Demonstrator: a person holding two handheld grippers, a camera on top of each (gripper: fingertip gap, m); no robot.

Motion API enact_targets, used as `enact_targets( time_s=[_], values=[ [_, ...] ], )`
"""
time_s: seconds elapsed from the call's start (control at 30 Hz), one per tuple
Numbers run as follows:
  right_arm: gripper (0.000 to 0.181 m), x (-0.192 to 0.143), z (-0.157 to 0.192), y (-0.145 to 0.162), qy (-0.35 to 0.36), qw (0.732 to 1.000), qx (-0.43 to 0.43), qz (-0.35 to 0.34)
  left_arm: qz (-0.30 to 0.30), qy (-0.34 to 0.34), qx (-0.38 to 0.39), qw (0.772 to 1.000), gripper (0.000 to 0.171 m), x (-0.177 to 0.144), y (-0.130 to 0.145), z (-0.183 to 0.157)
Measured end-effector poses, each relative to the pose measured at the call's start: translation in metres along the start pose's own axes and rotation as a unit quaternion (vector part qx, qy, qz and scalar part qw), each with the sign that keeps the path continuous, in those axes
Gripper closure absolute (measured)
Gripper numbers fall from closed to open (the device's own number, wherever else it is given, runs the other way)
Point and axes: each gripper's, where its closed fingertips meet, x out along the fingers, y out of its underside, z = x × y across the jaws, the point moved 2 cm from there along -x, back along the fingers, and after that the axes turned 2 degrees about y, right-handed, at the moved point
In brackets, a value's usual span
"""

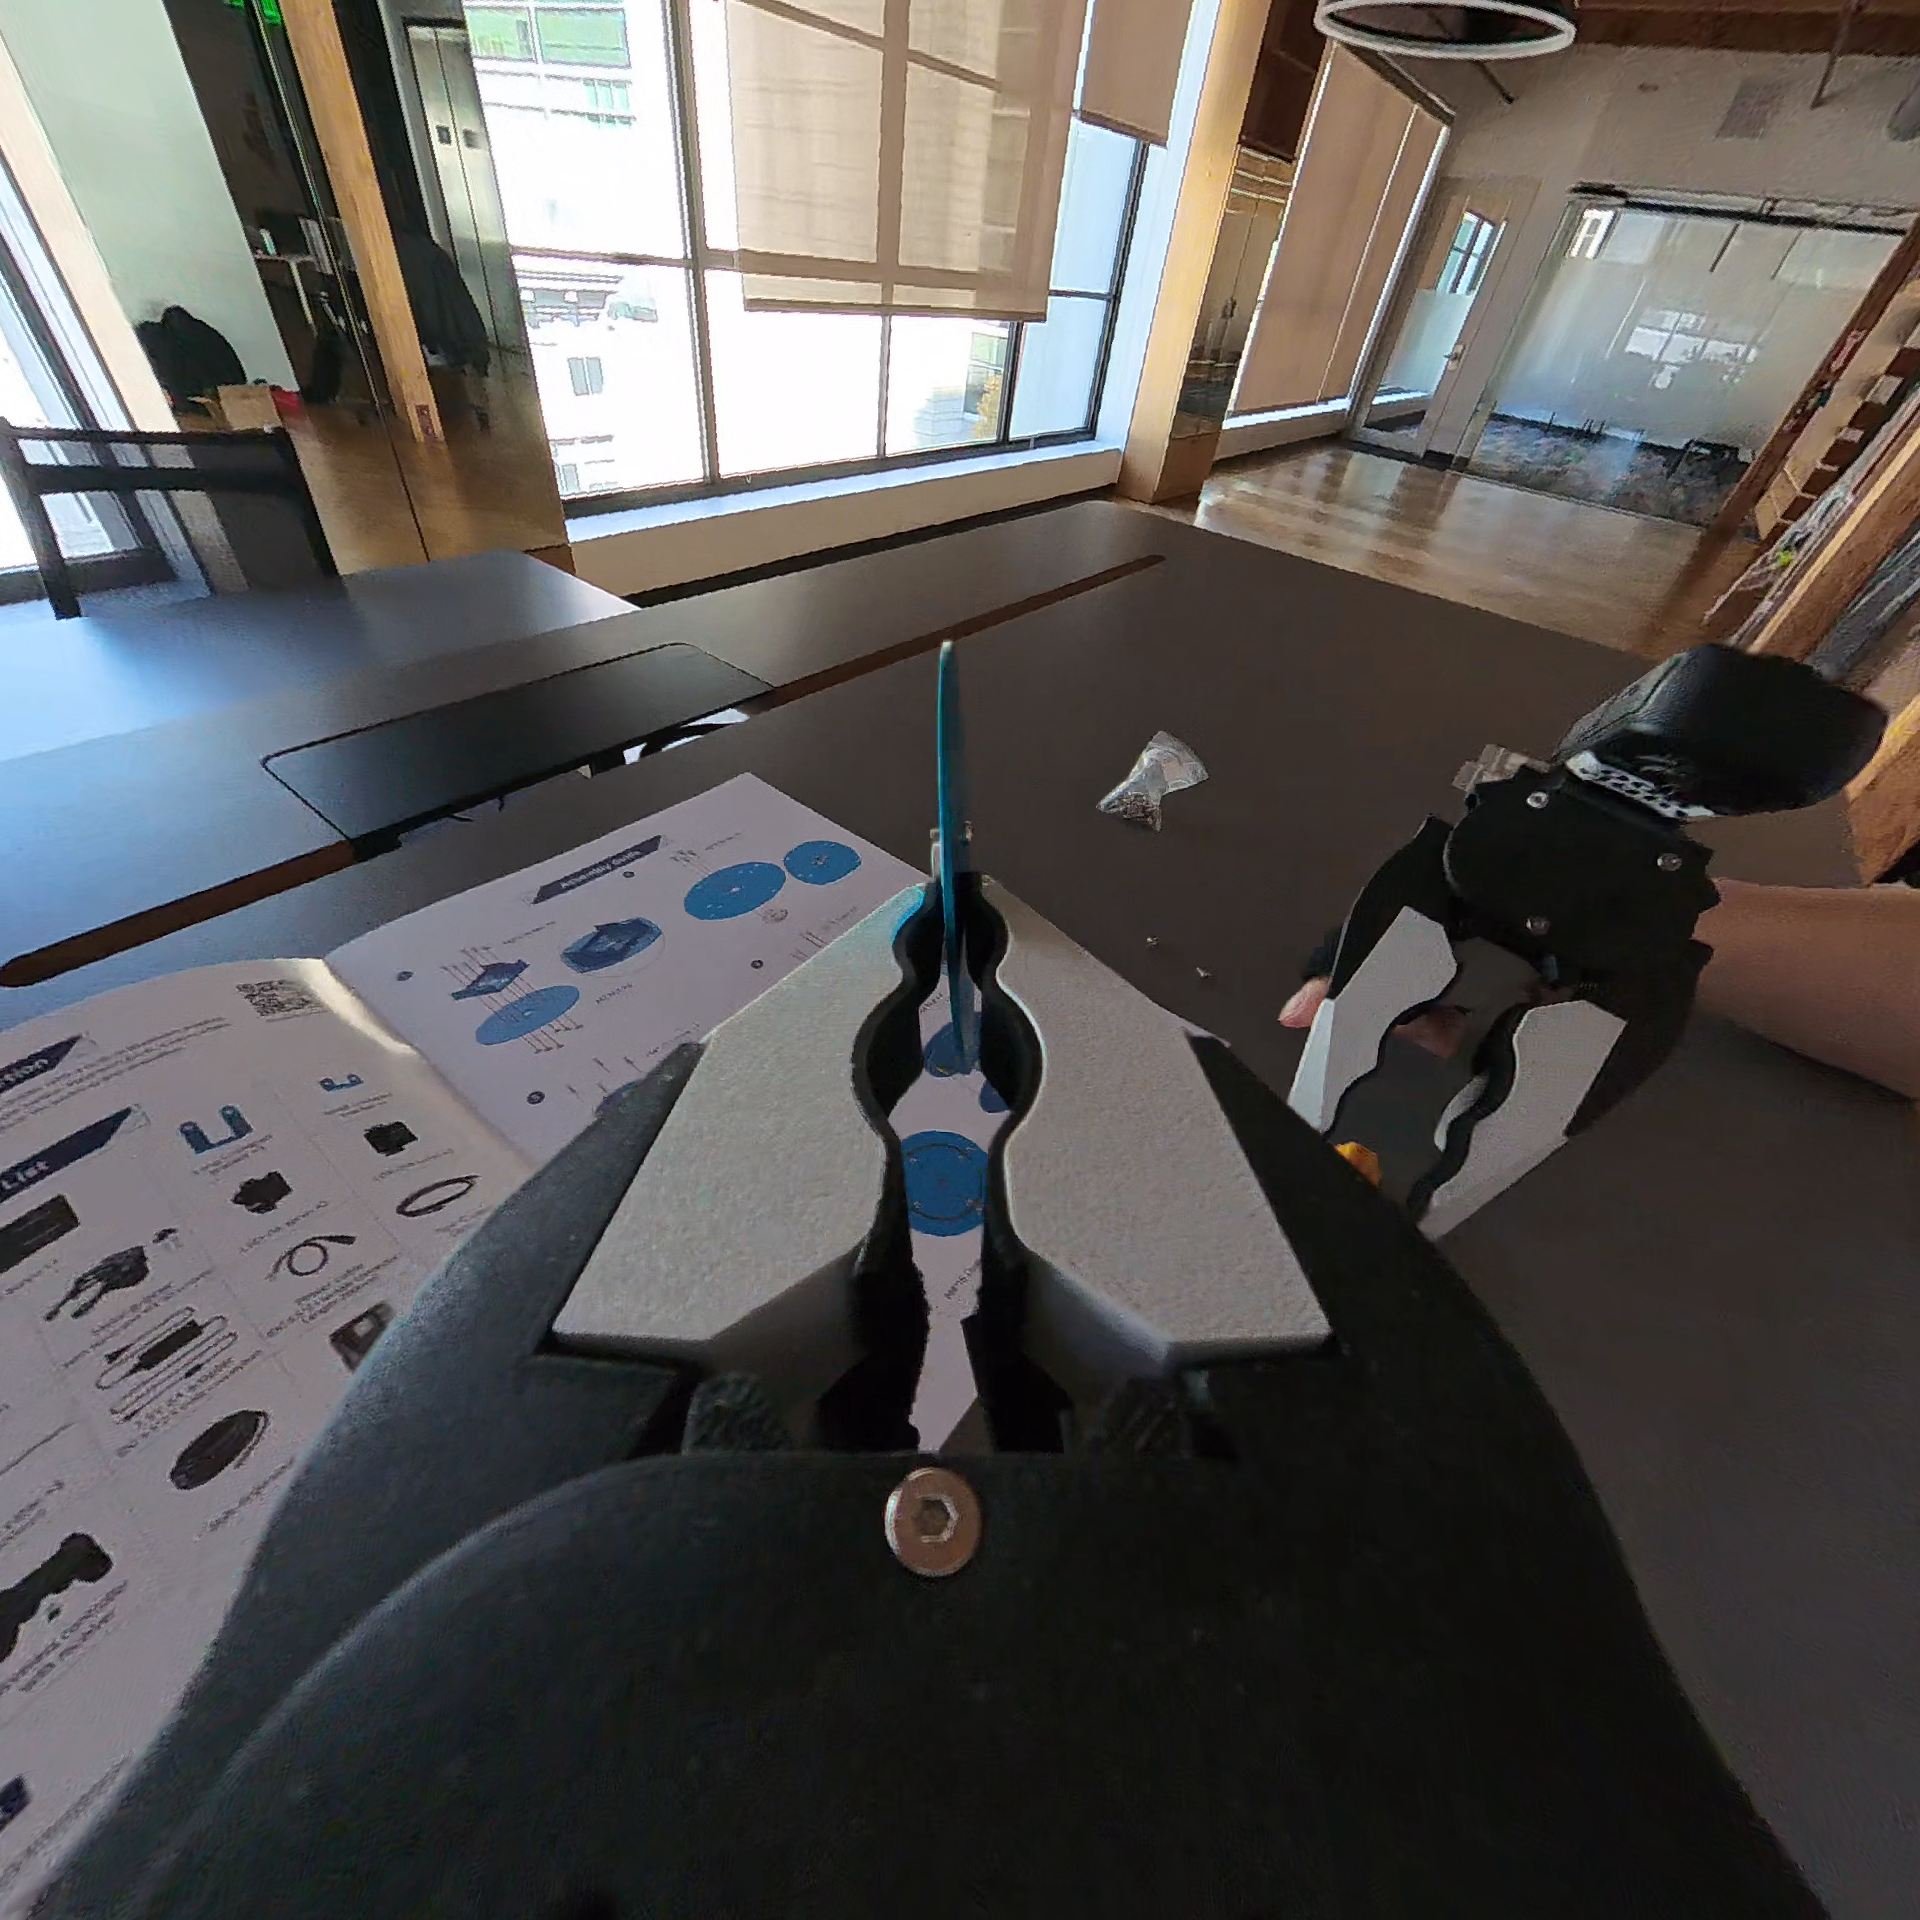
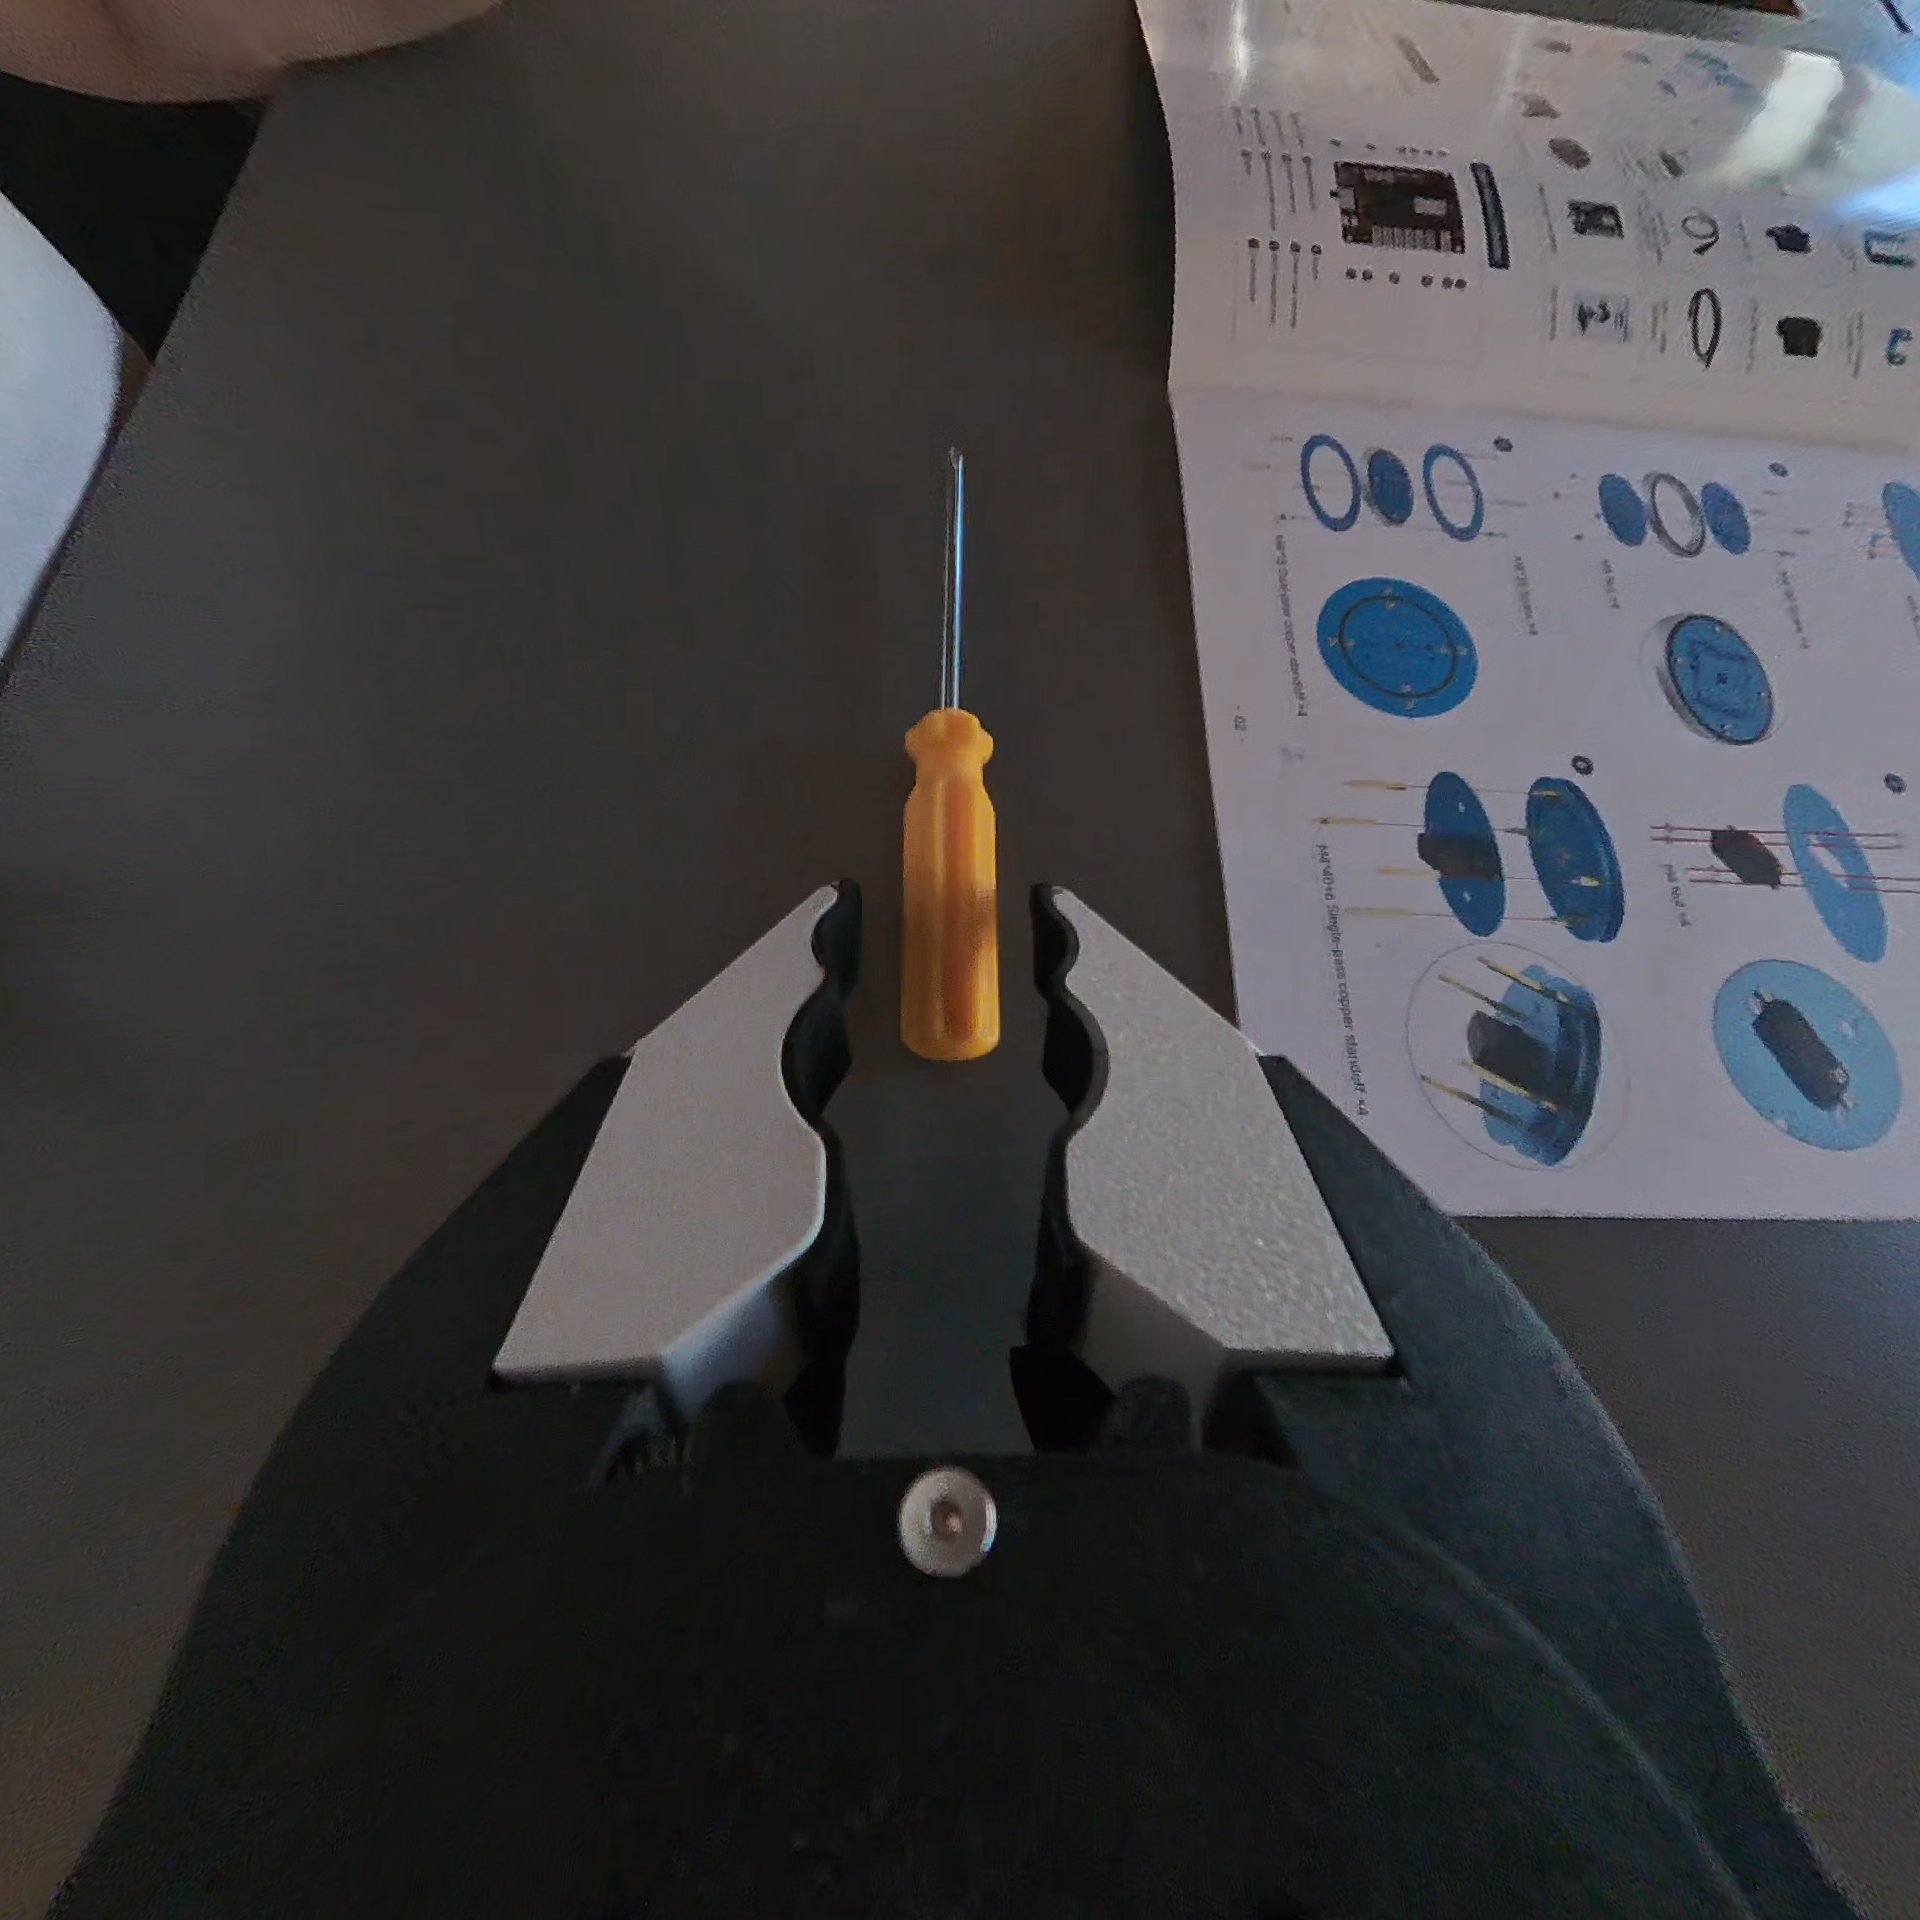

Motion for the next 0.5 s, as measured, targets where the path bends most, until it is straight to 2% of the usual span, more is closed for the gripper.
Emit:
enact_targets(
  time_s=[0.1, 0.17, 0.23, 0.37, 0.5],
  values=[
    [0.147, 0.004, -0.002, 0.003, -0.003, 1.000, 0.017, 0.011, 0.006, 0.007, -0.024, 1.000, 0.170, 0.003, 0.004, 0.001],
    [0.163, 0.004, 0.000, 0.003, -0.022, 0.999, 0.041, 0.013, 0.010, 0.013, -0.041, 0.999, 0.170, 0.004, 0.007, 0.002],
    [0.164, 0.003, 0.000, 0.004, -0.019, 0.999, 0.029, 0.014, 0.016, 0.021, -0.069, 0.997, 0.170, 0.005, 0.011, 0.004],
    [0.164, -0.011, -0.011, -0.011, 0.071, 0.995, -0.067, 0.004, 0.027, 0.005, -0.086, 0.996, 0.169, 0.005, 0.015, 0.012],
    [0.165, -0.058, -0.033, -0.040, 0.215, 0.968, -0.130, -0.014, 0.034, -0.016, -0.084, 0.996, 0.170, 0.004, 0.017, 0.018]
  ],
)
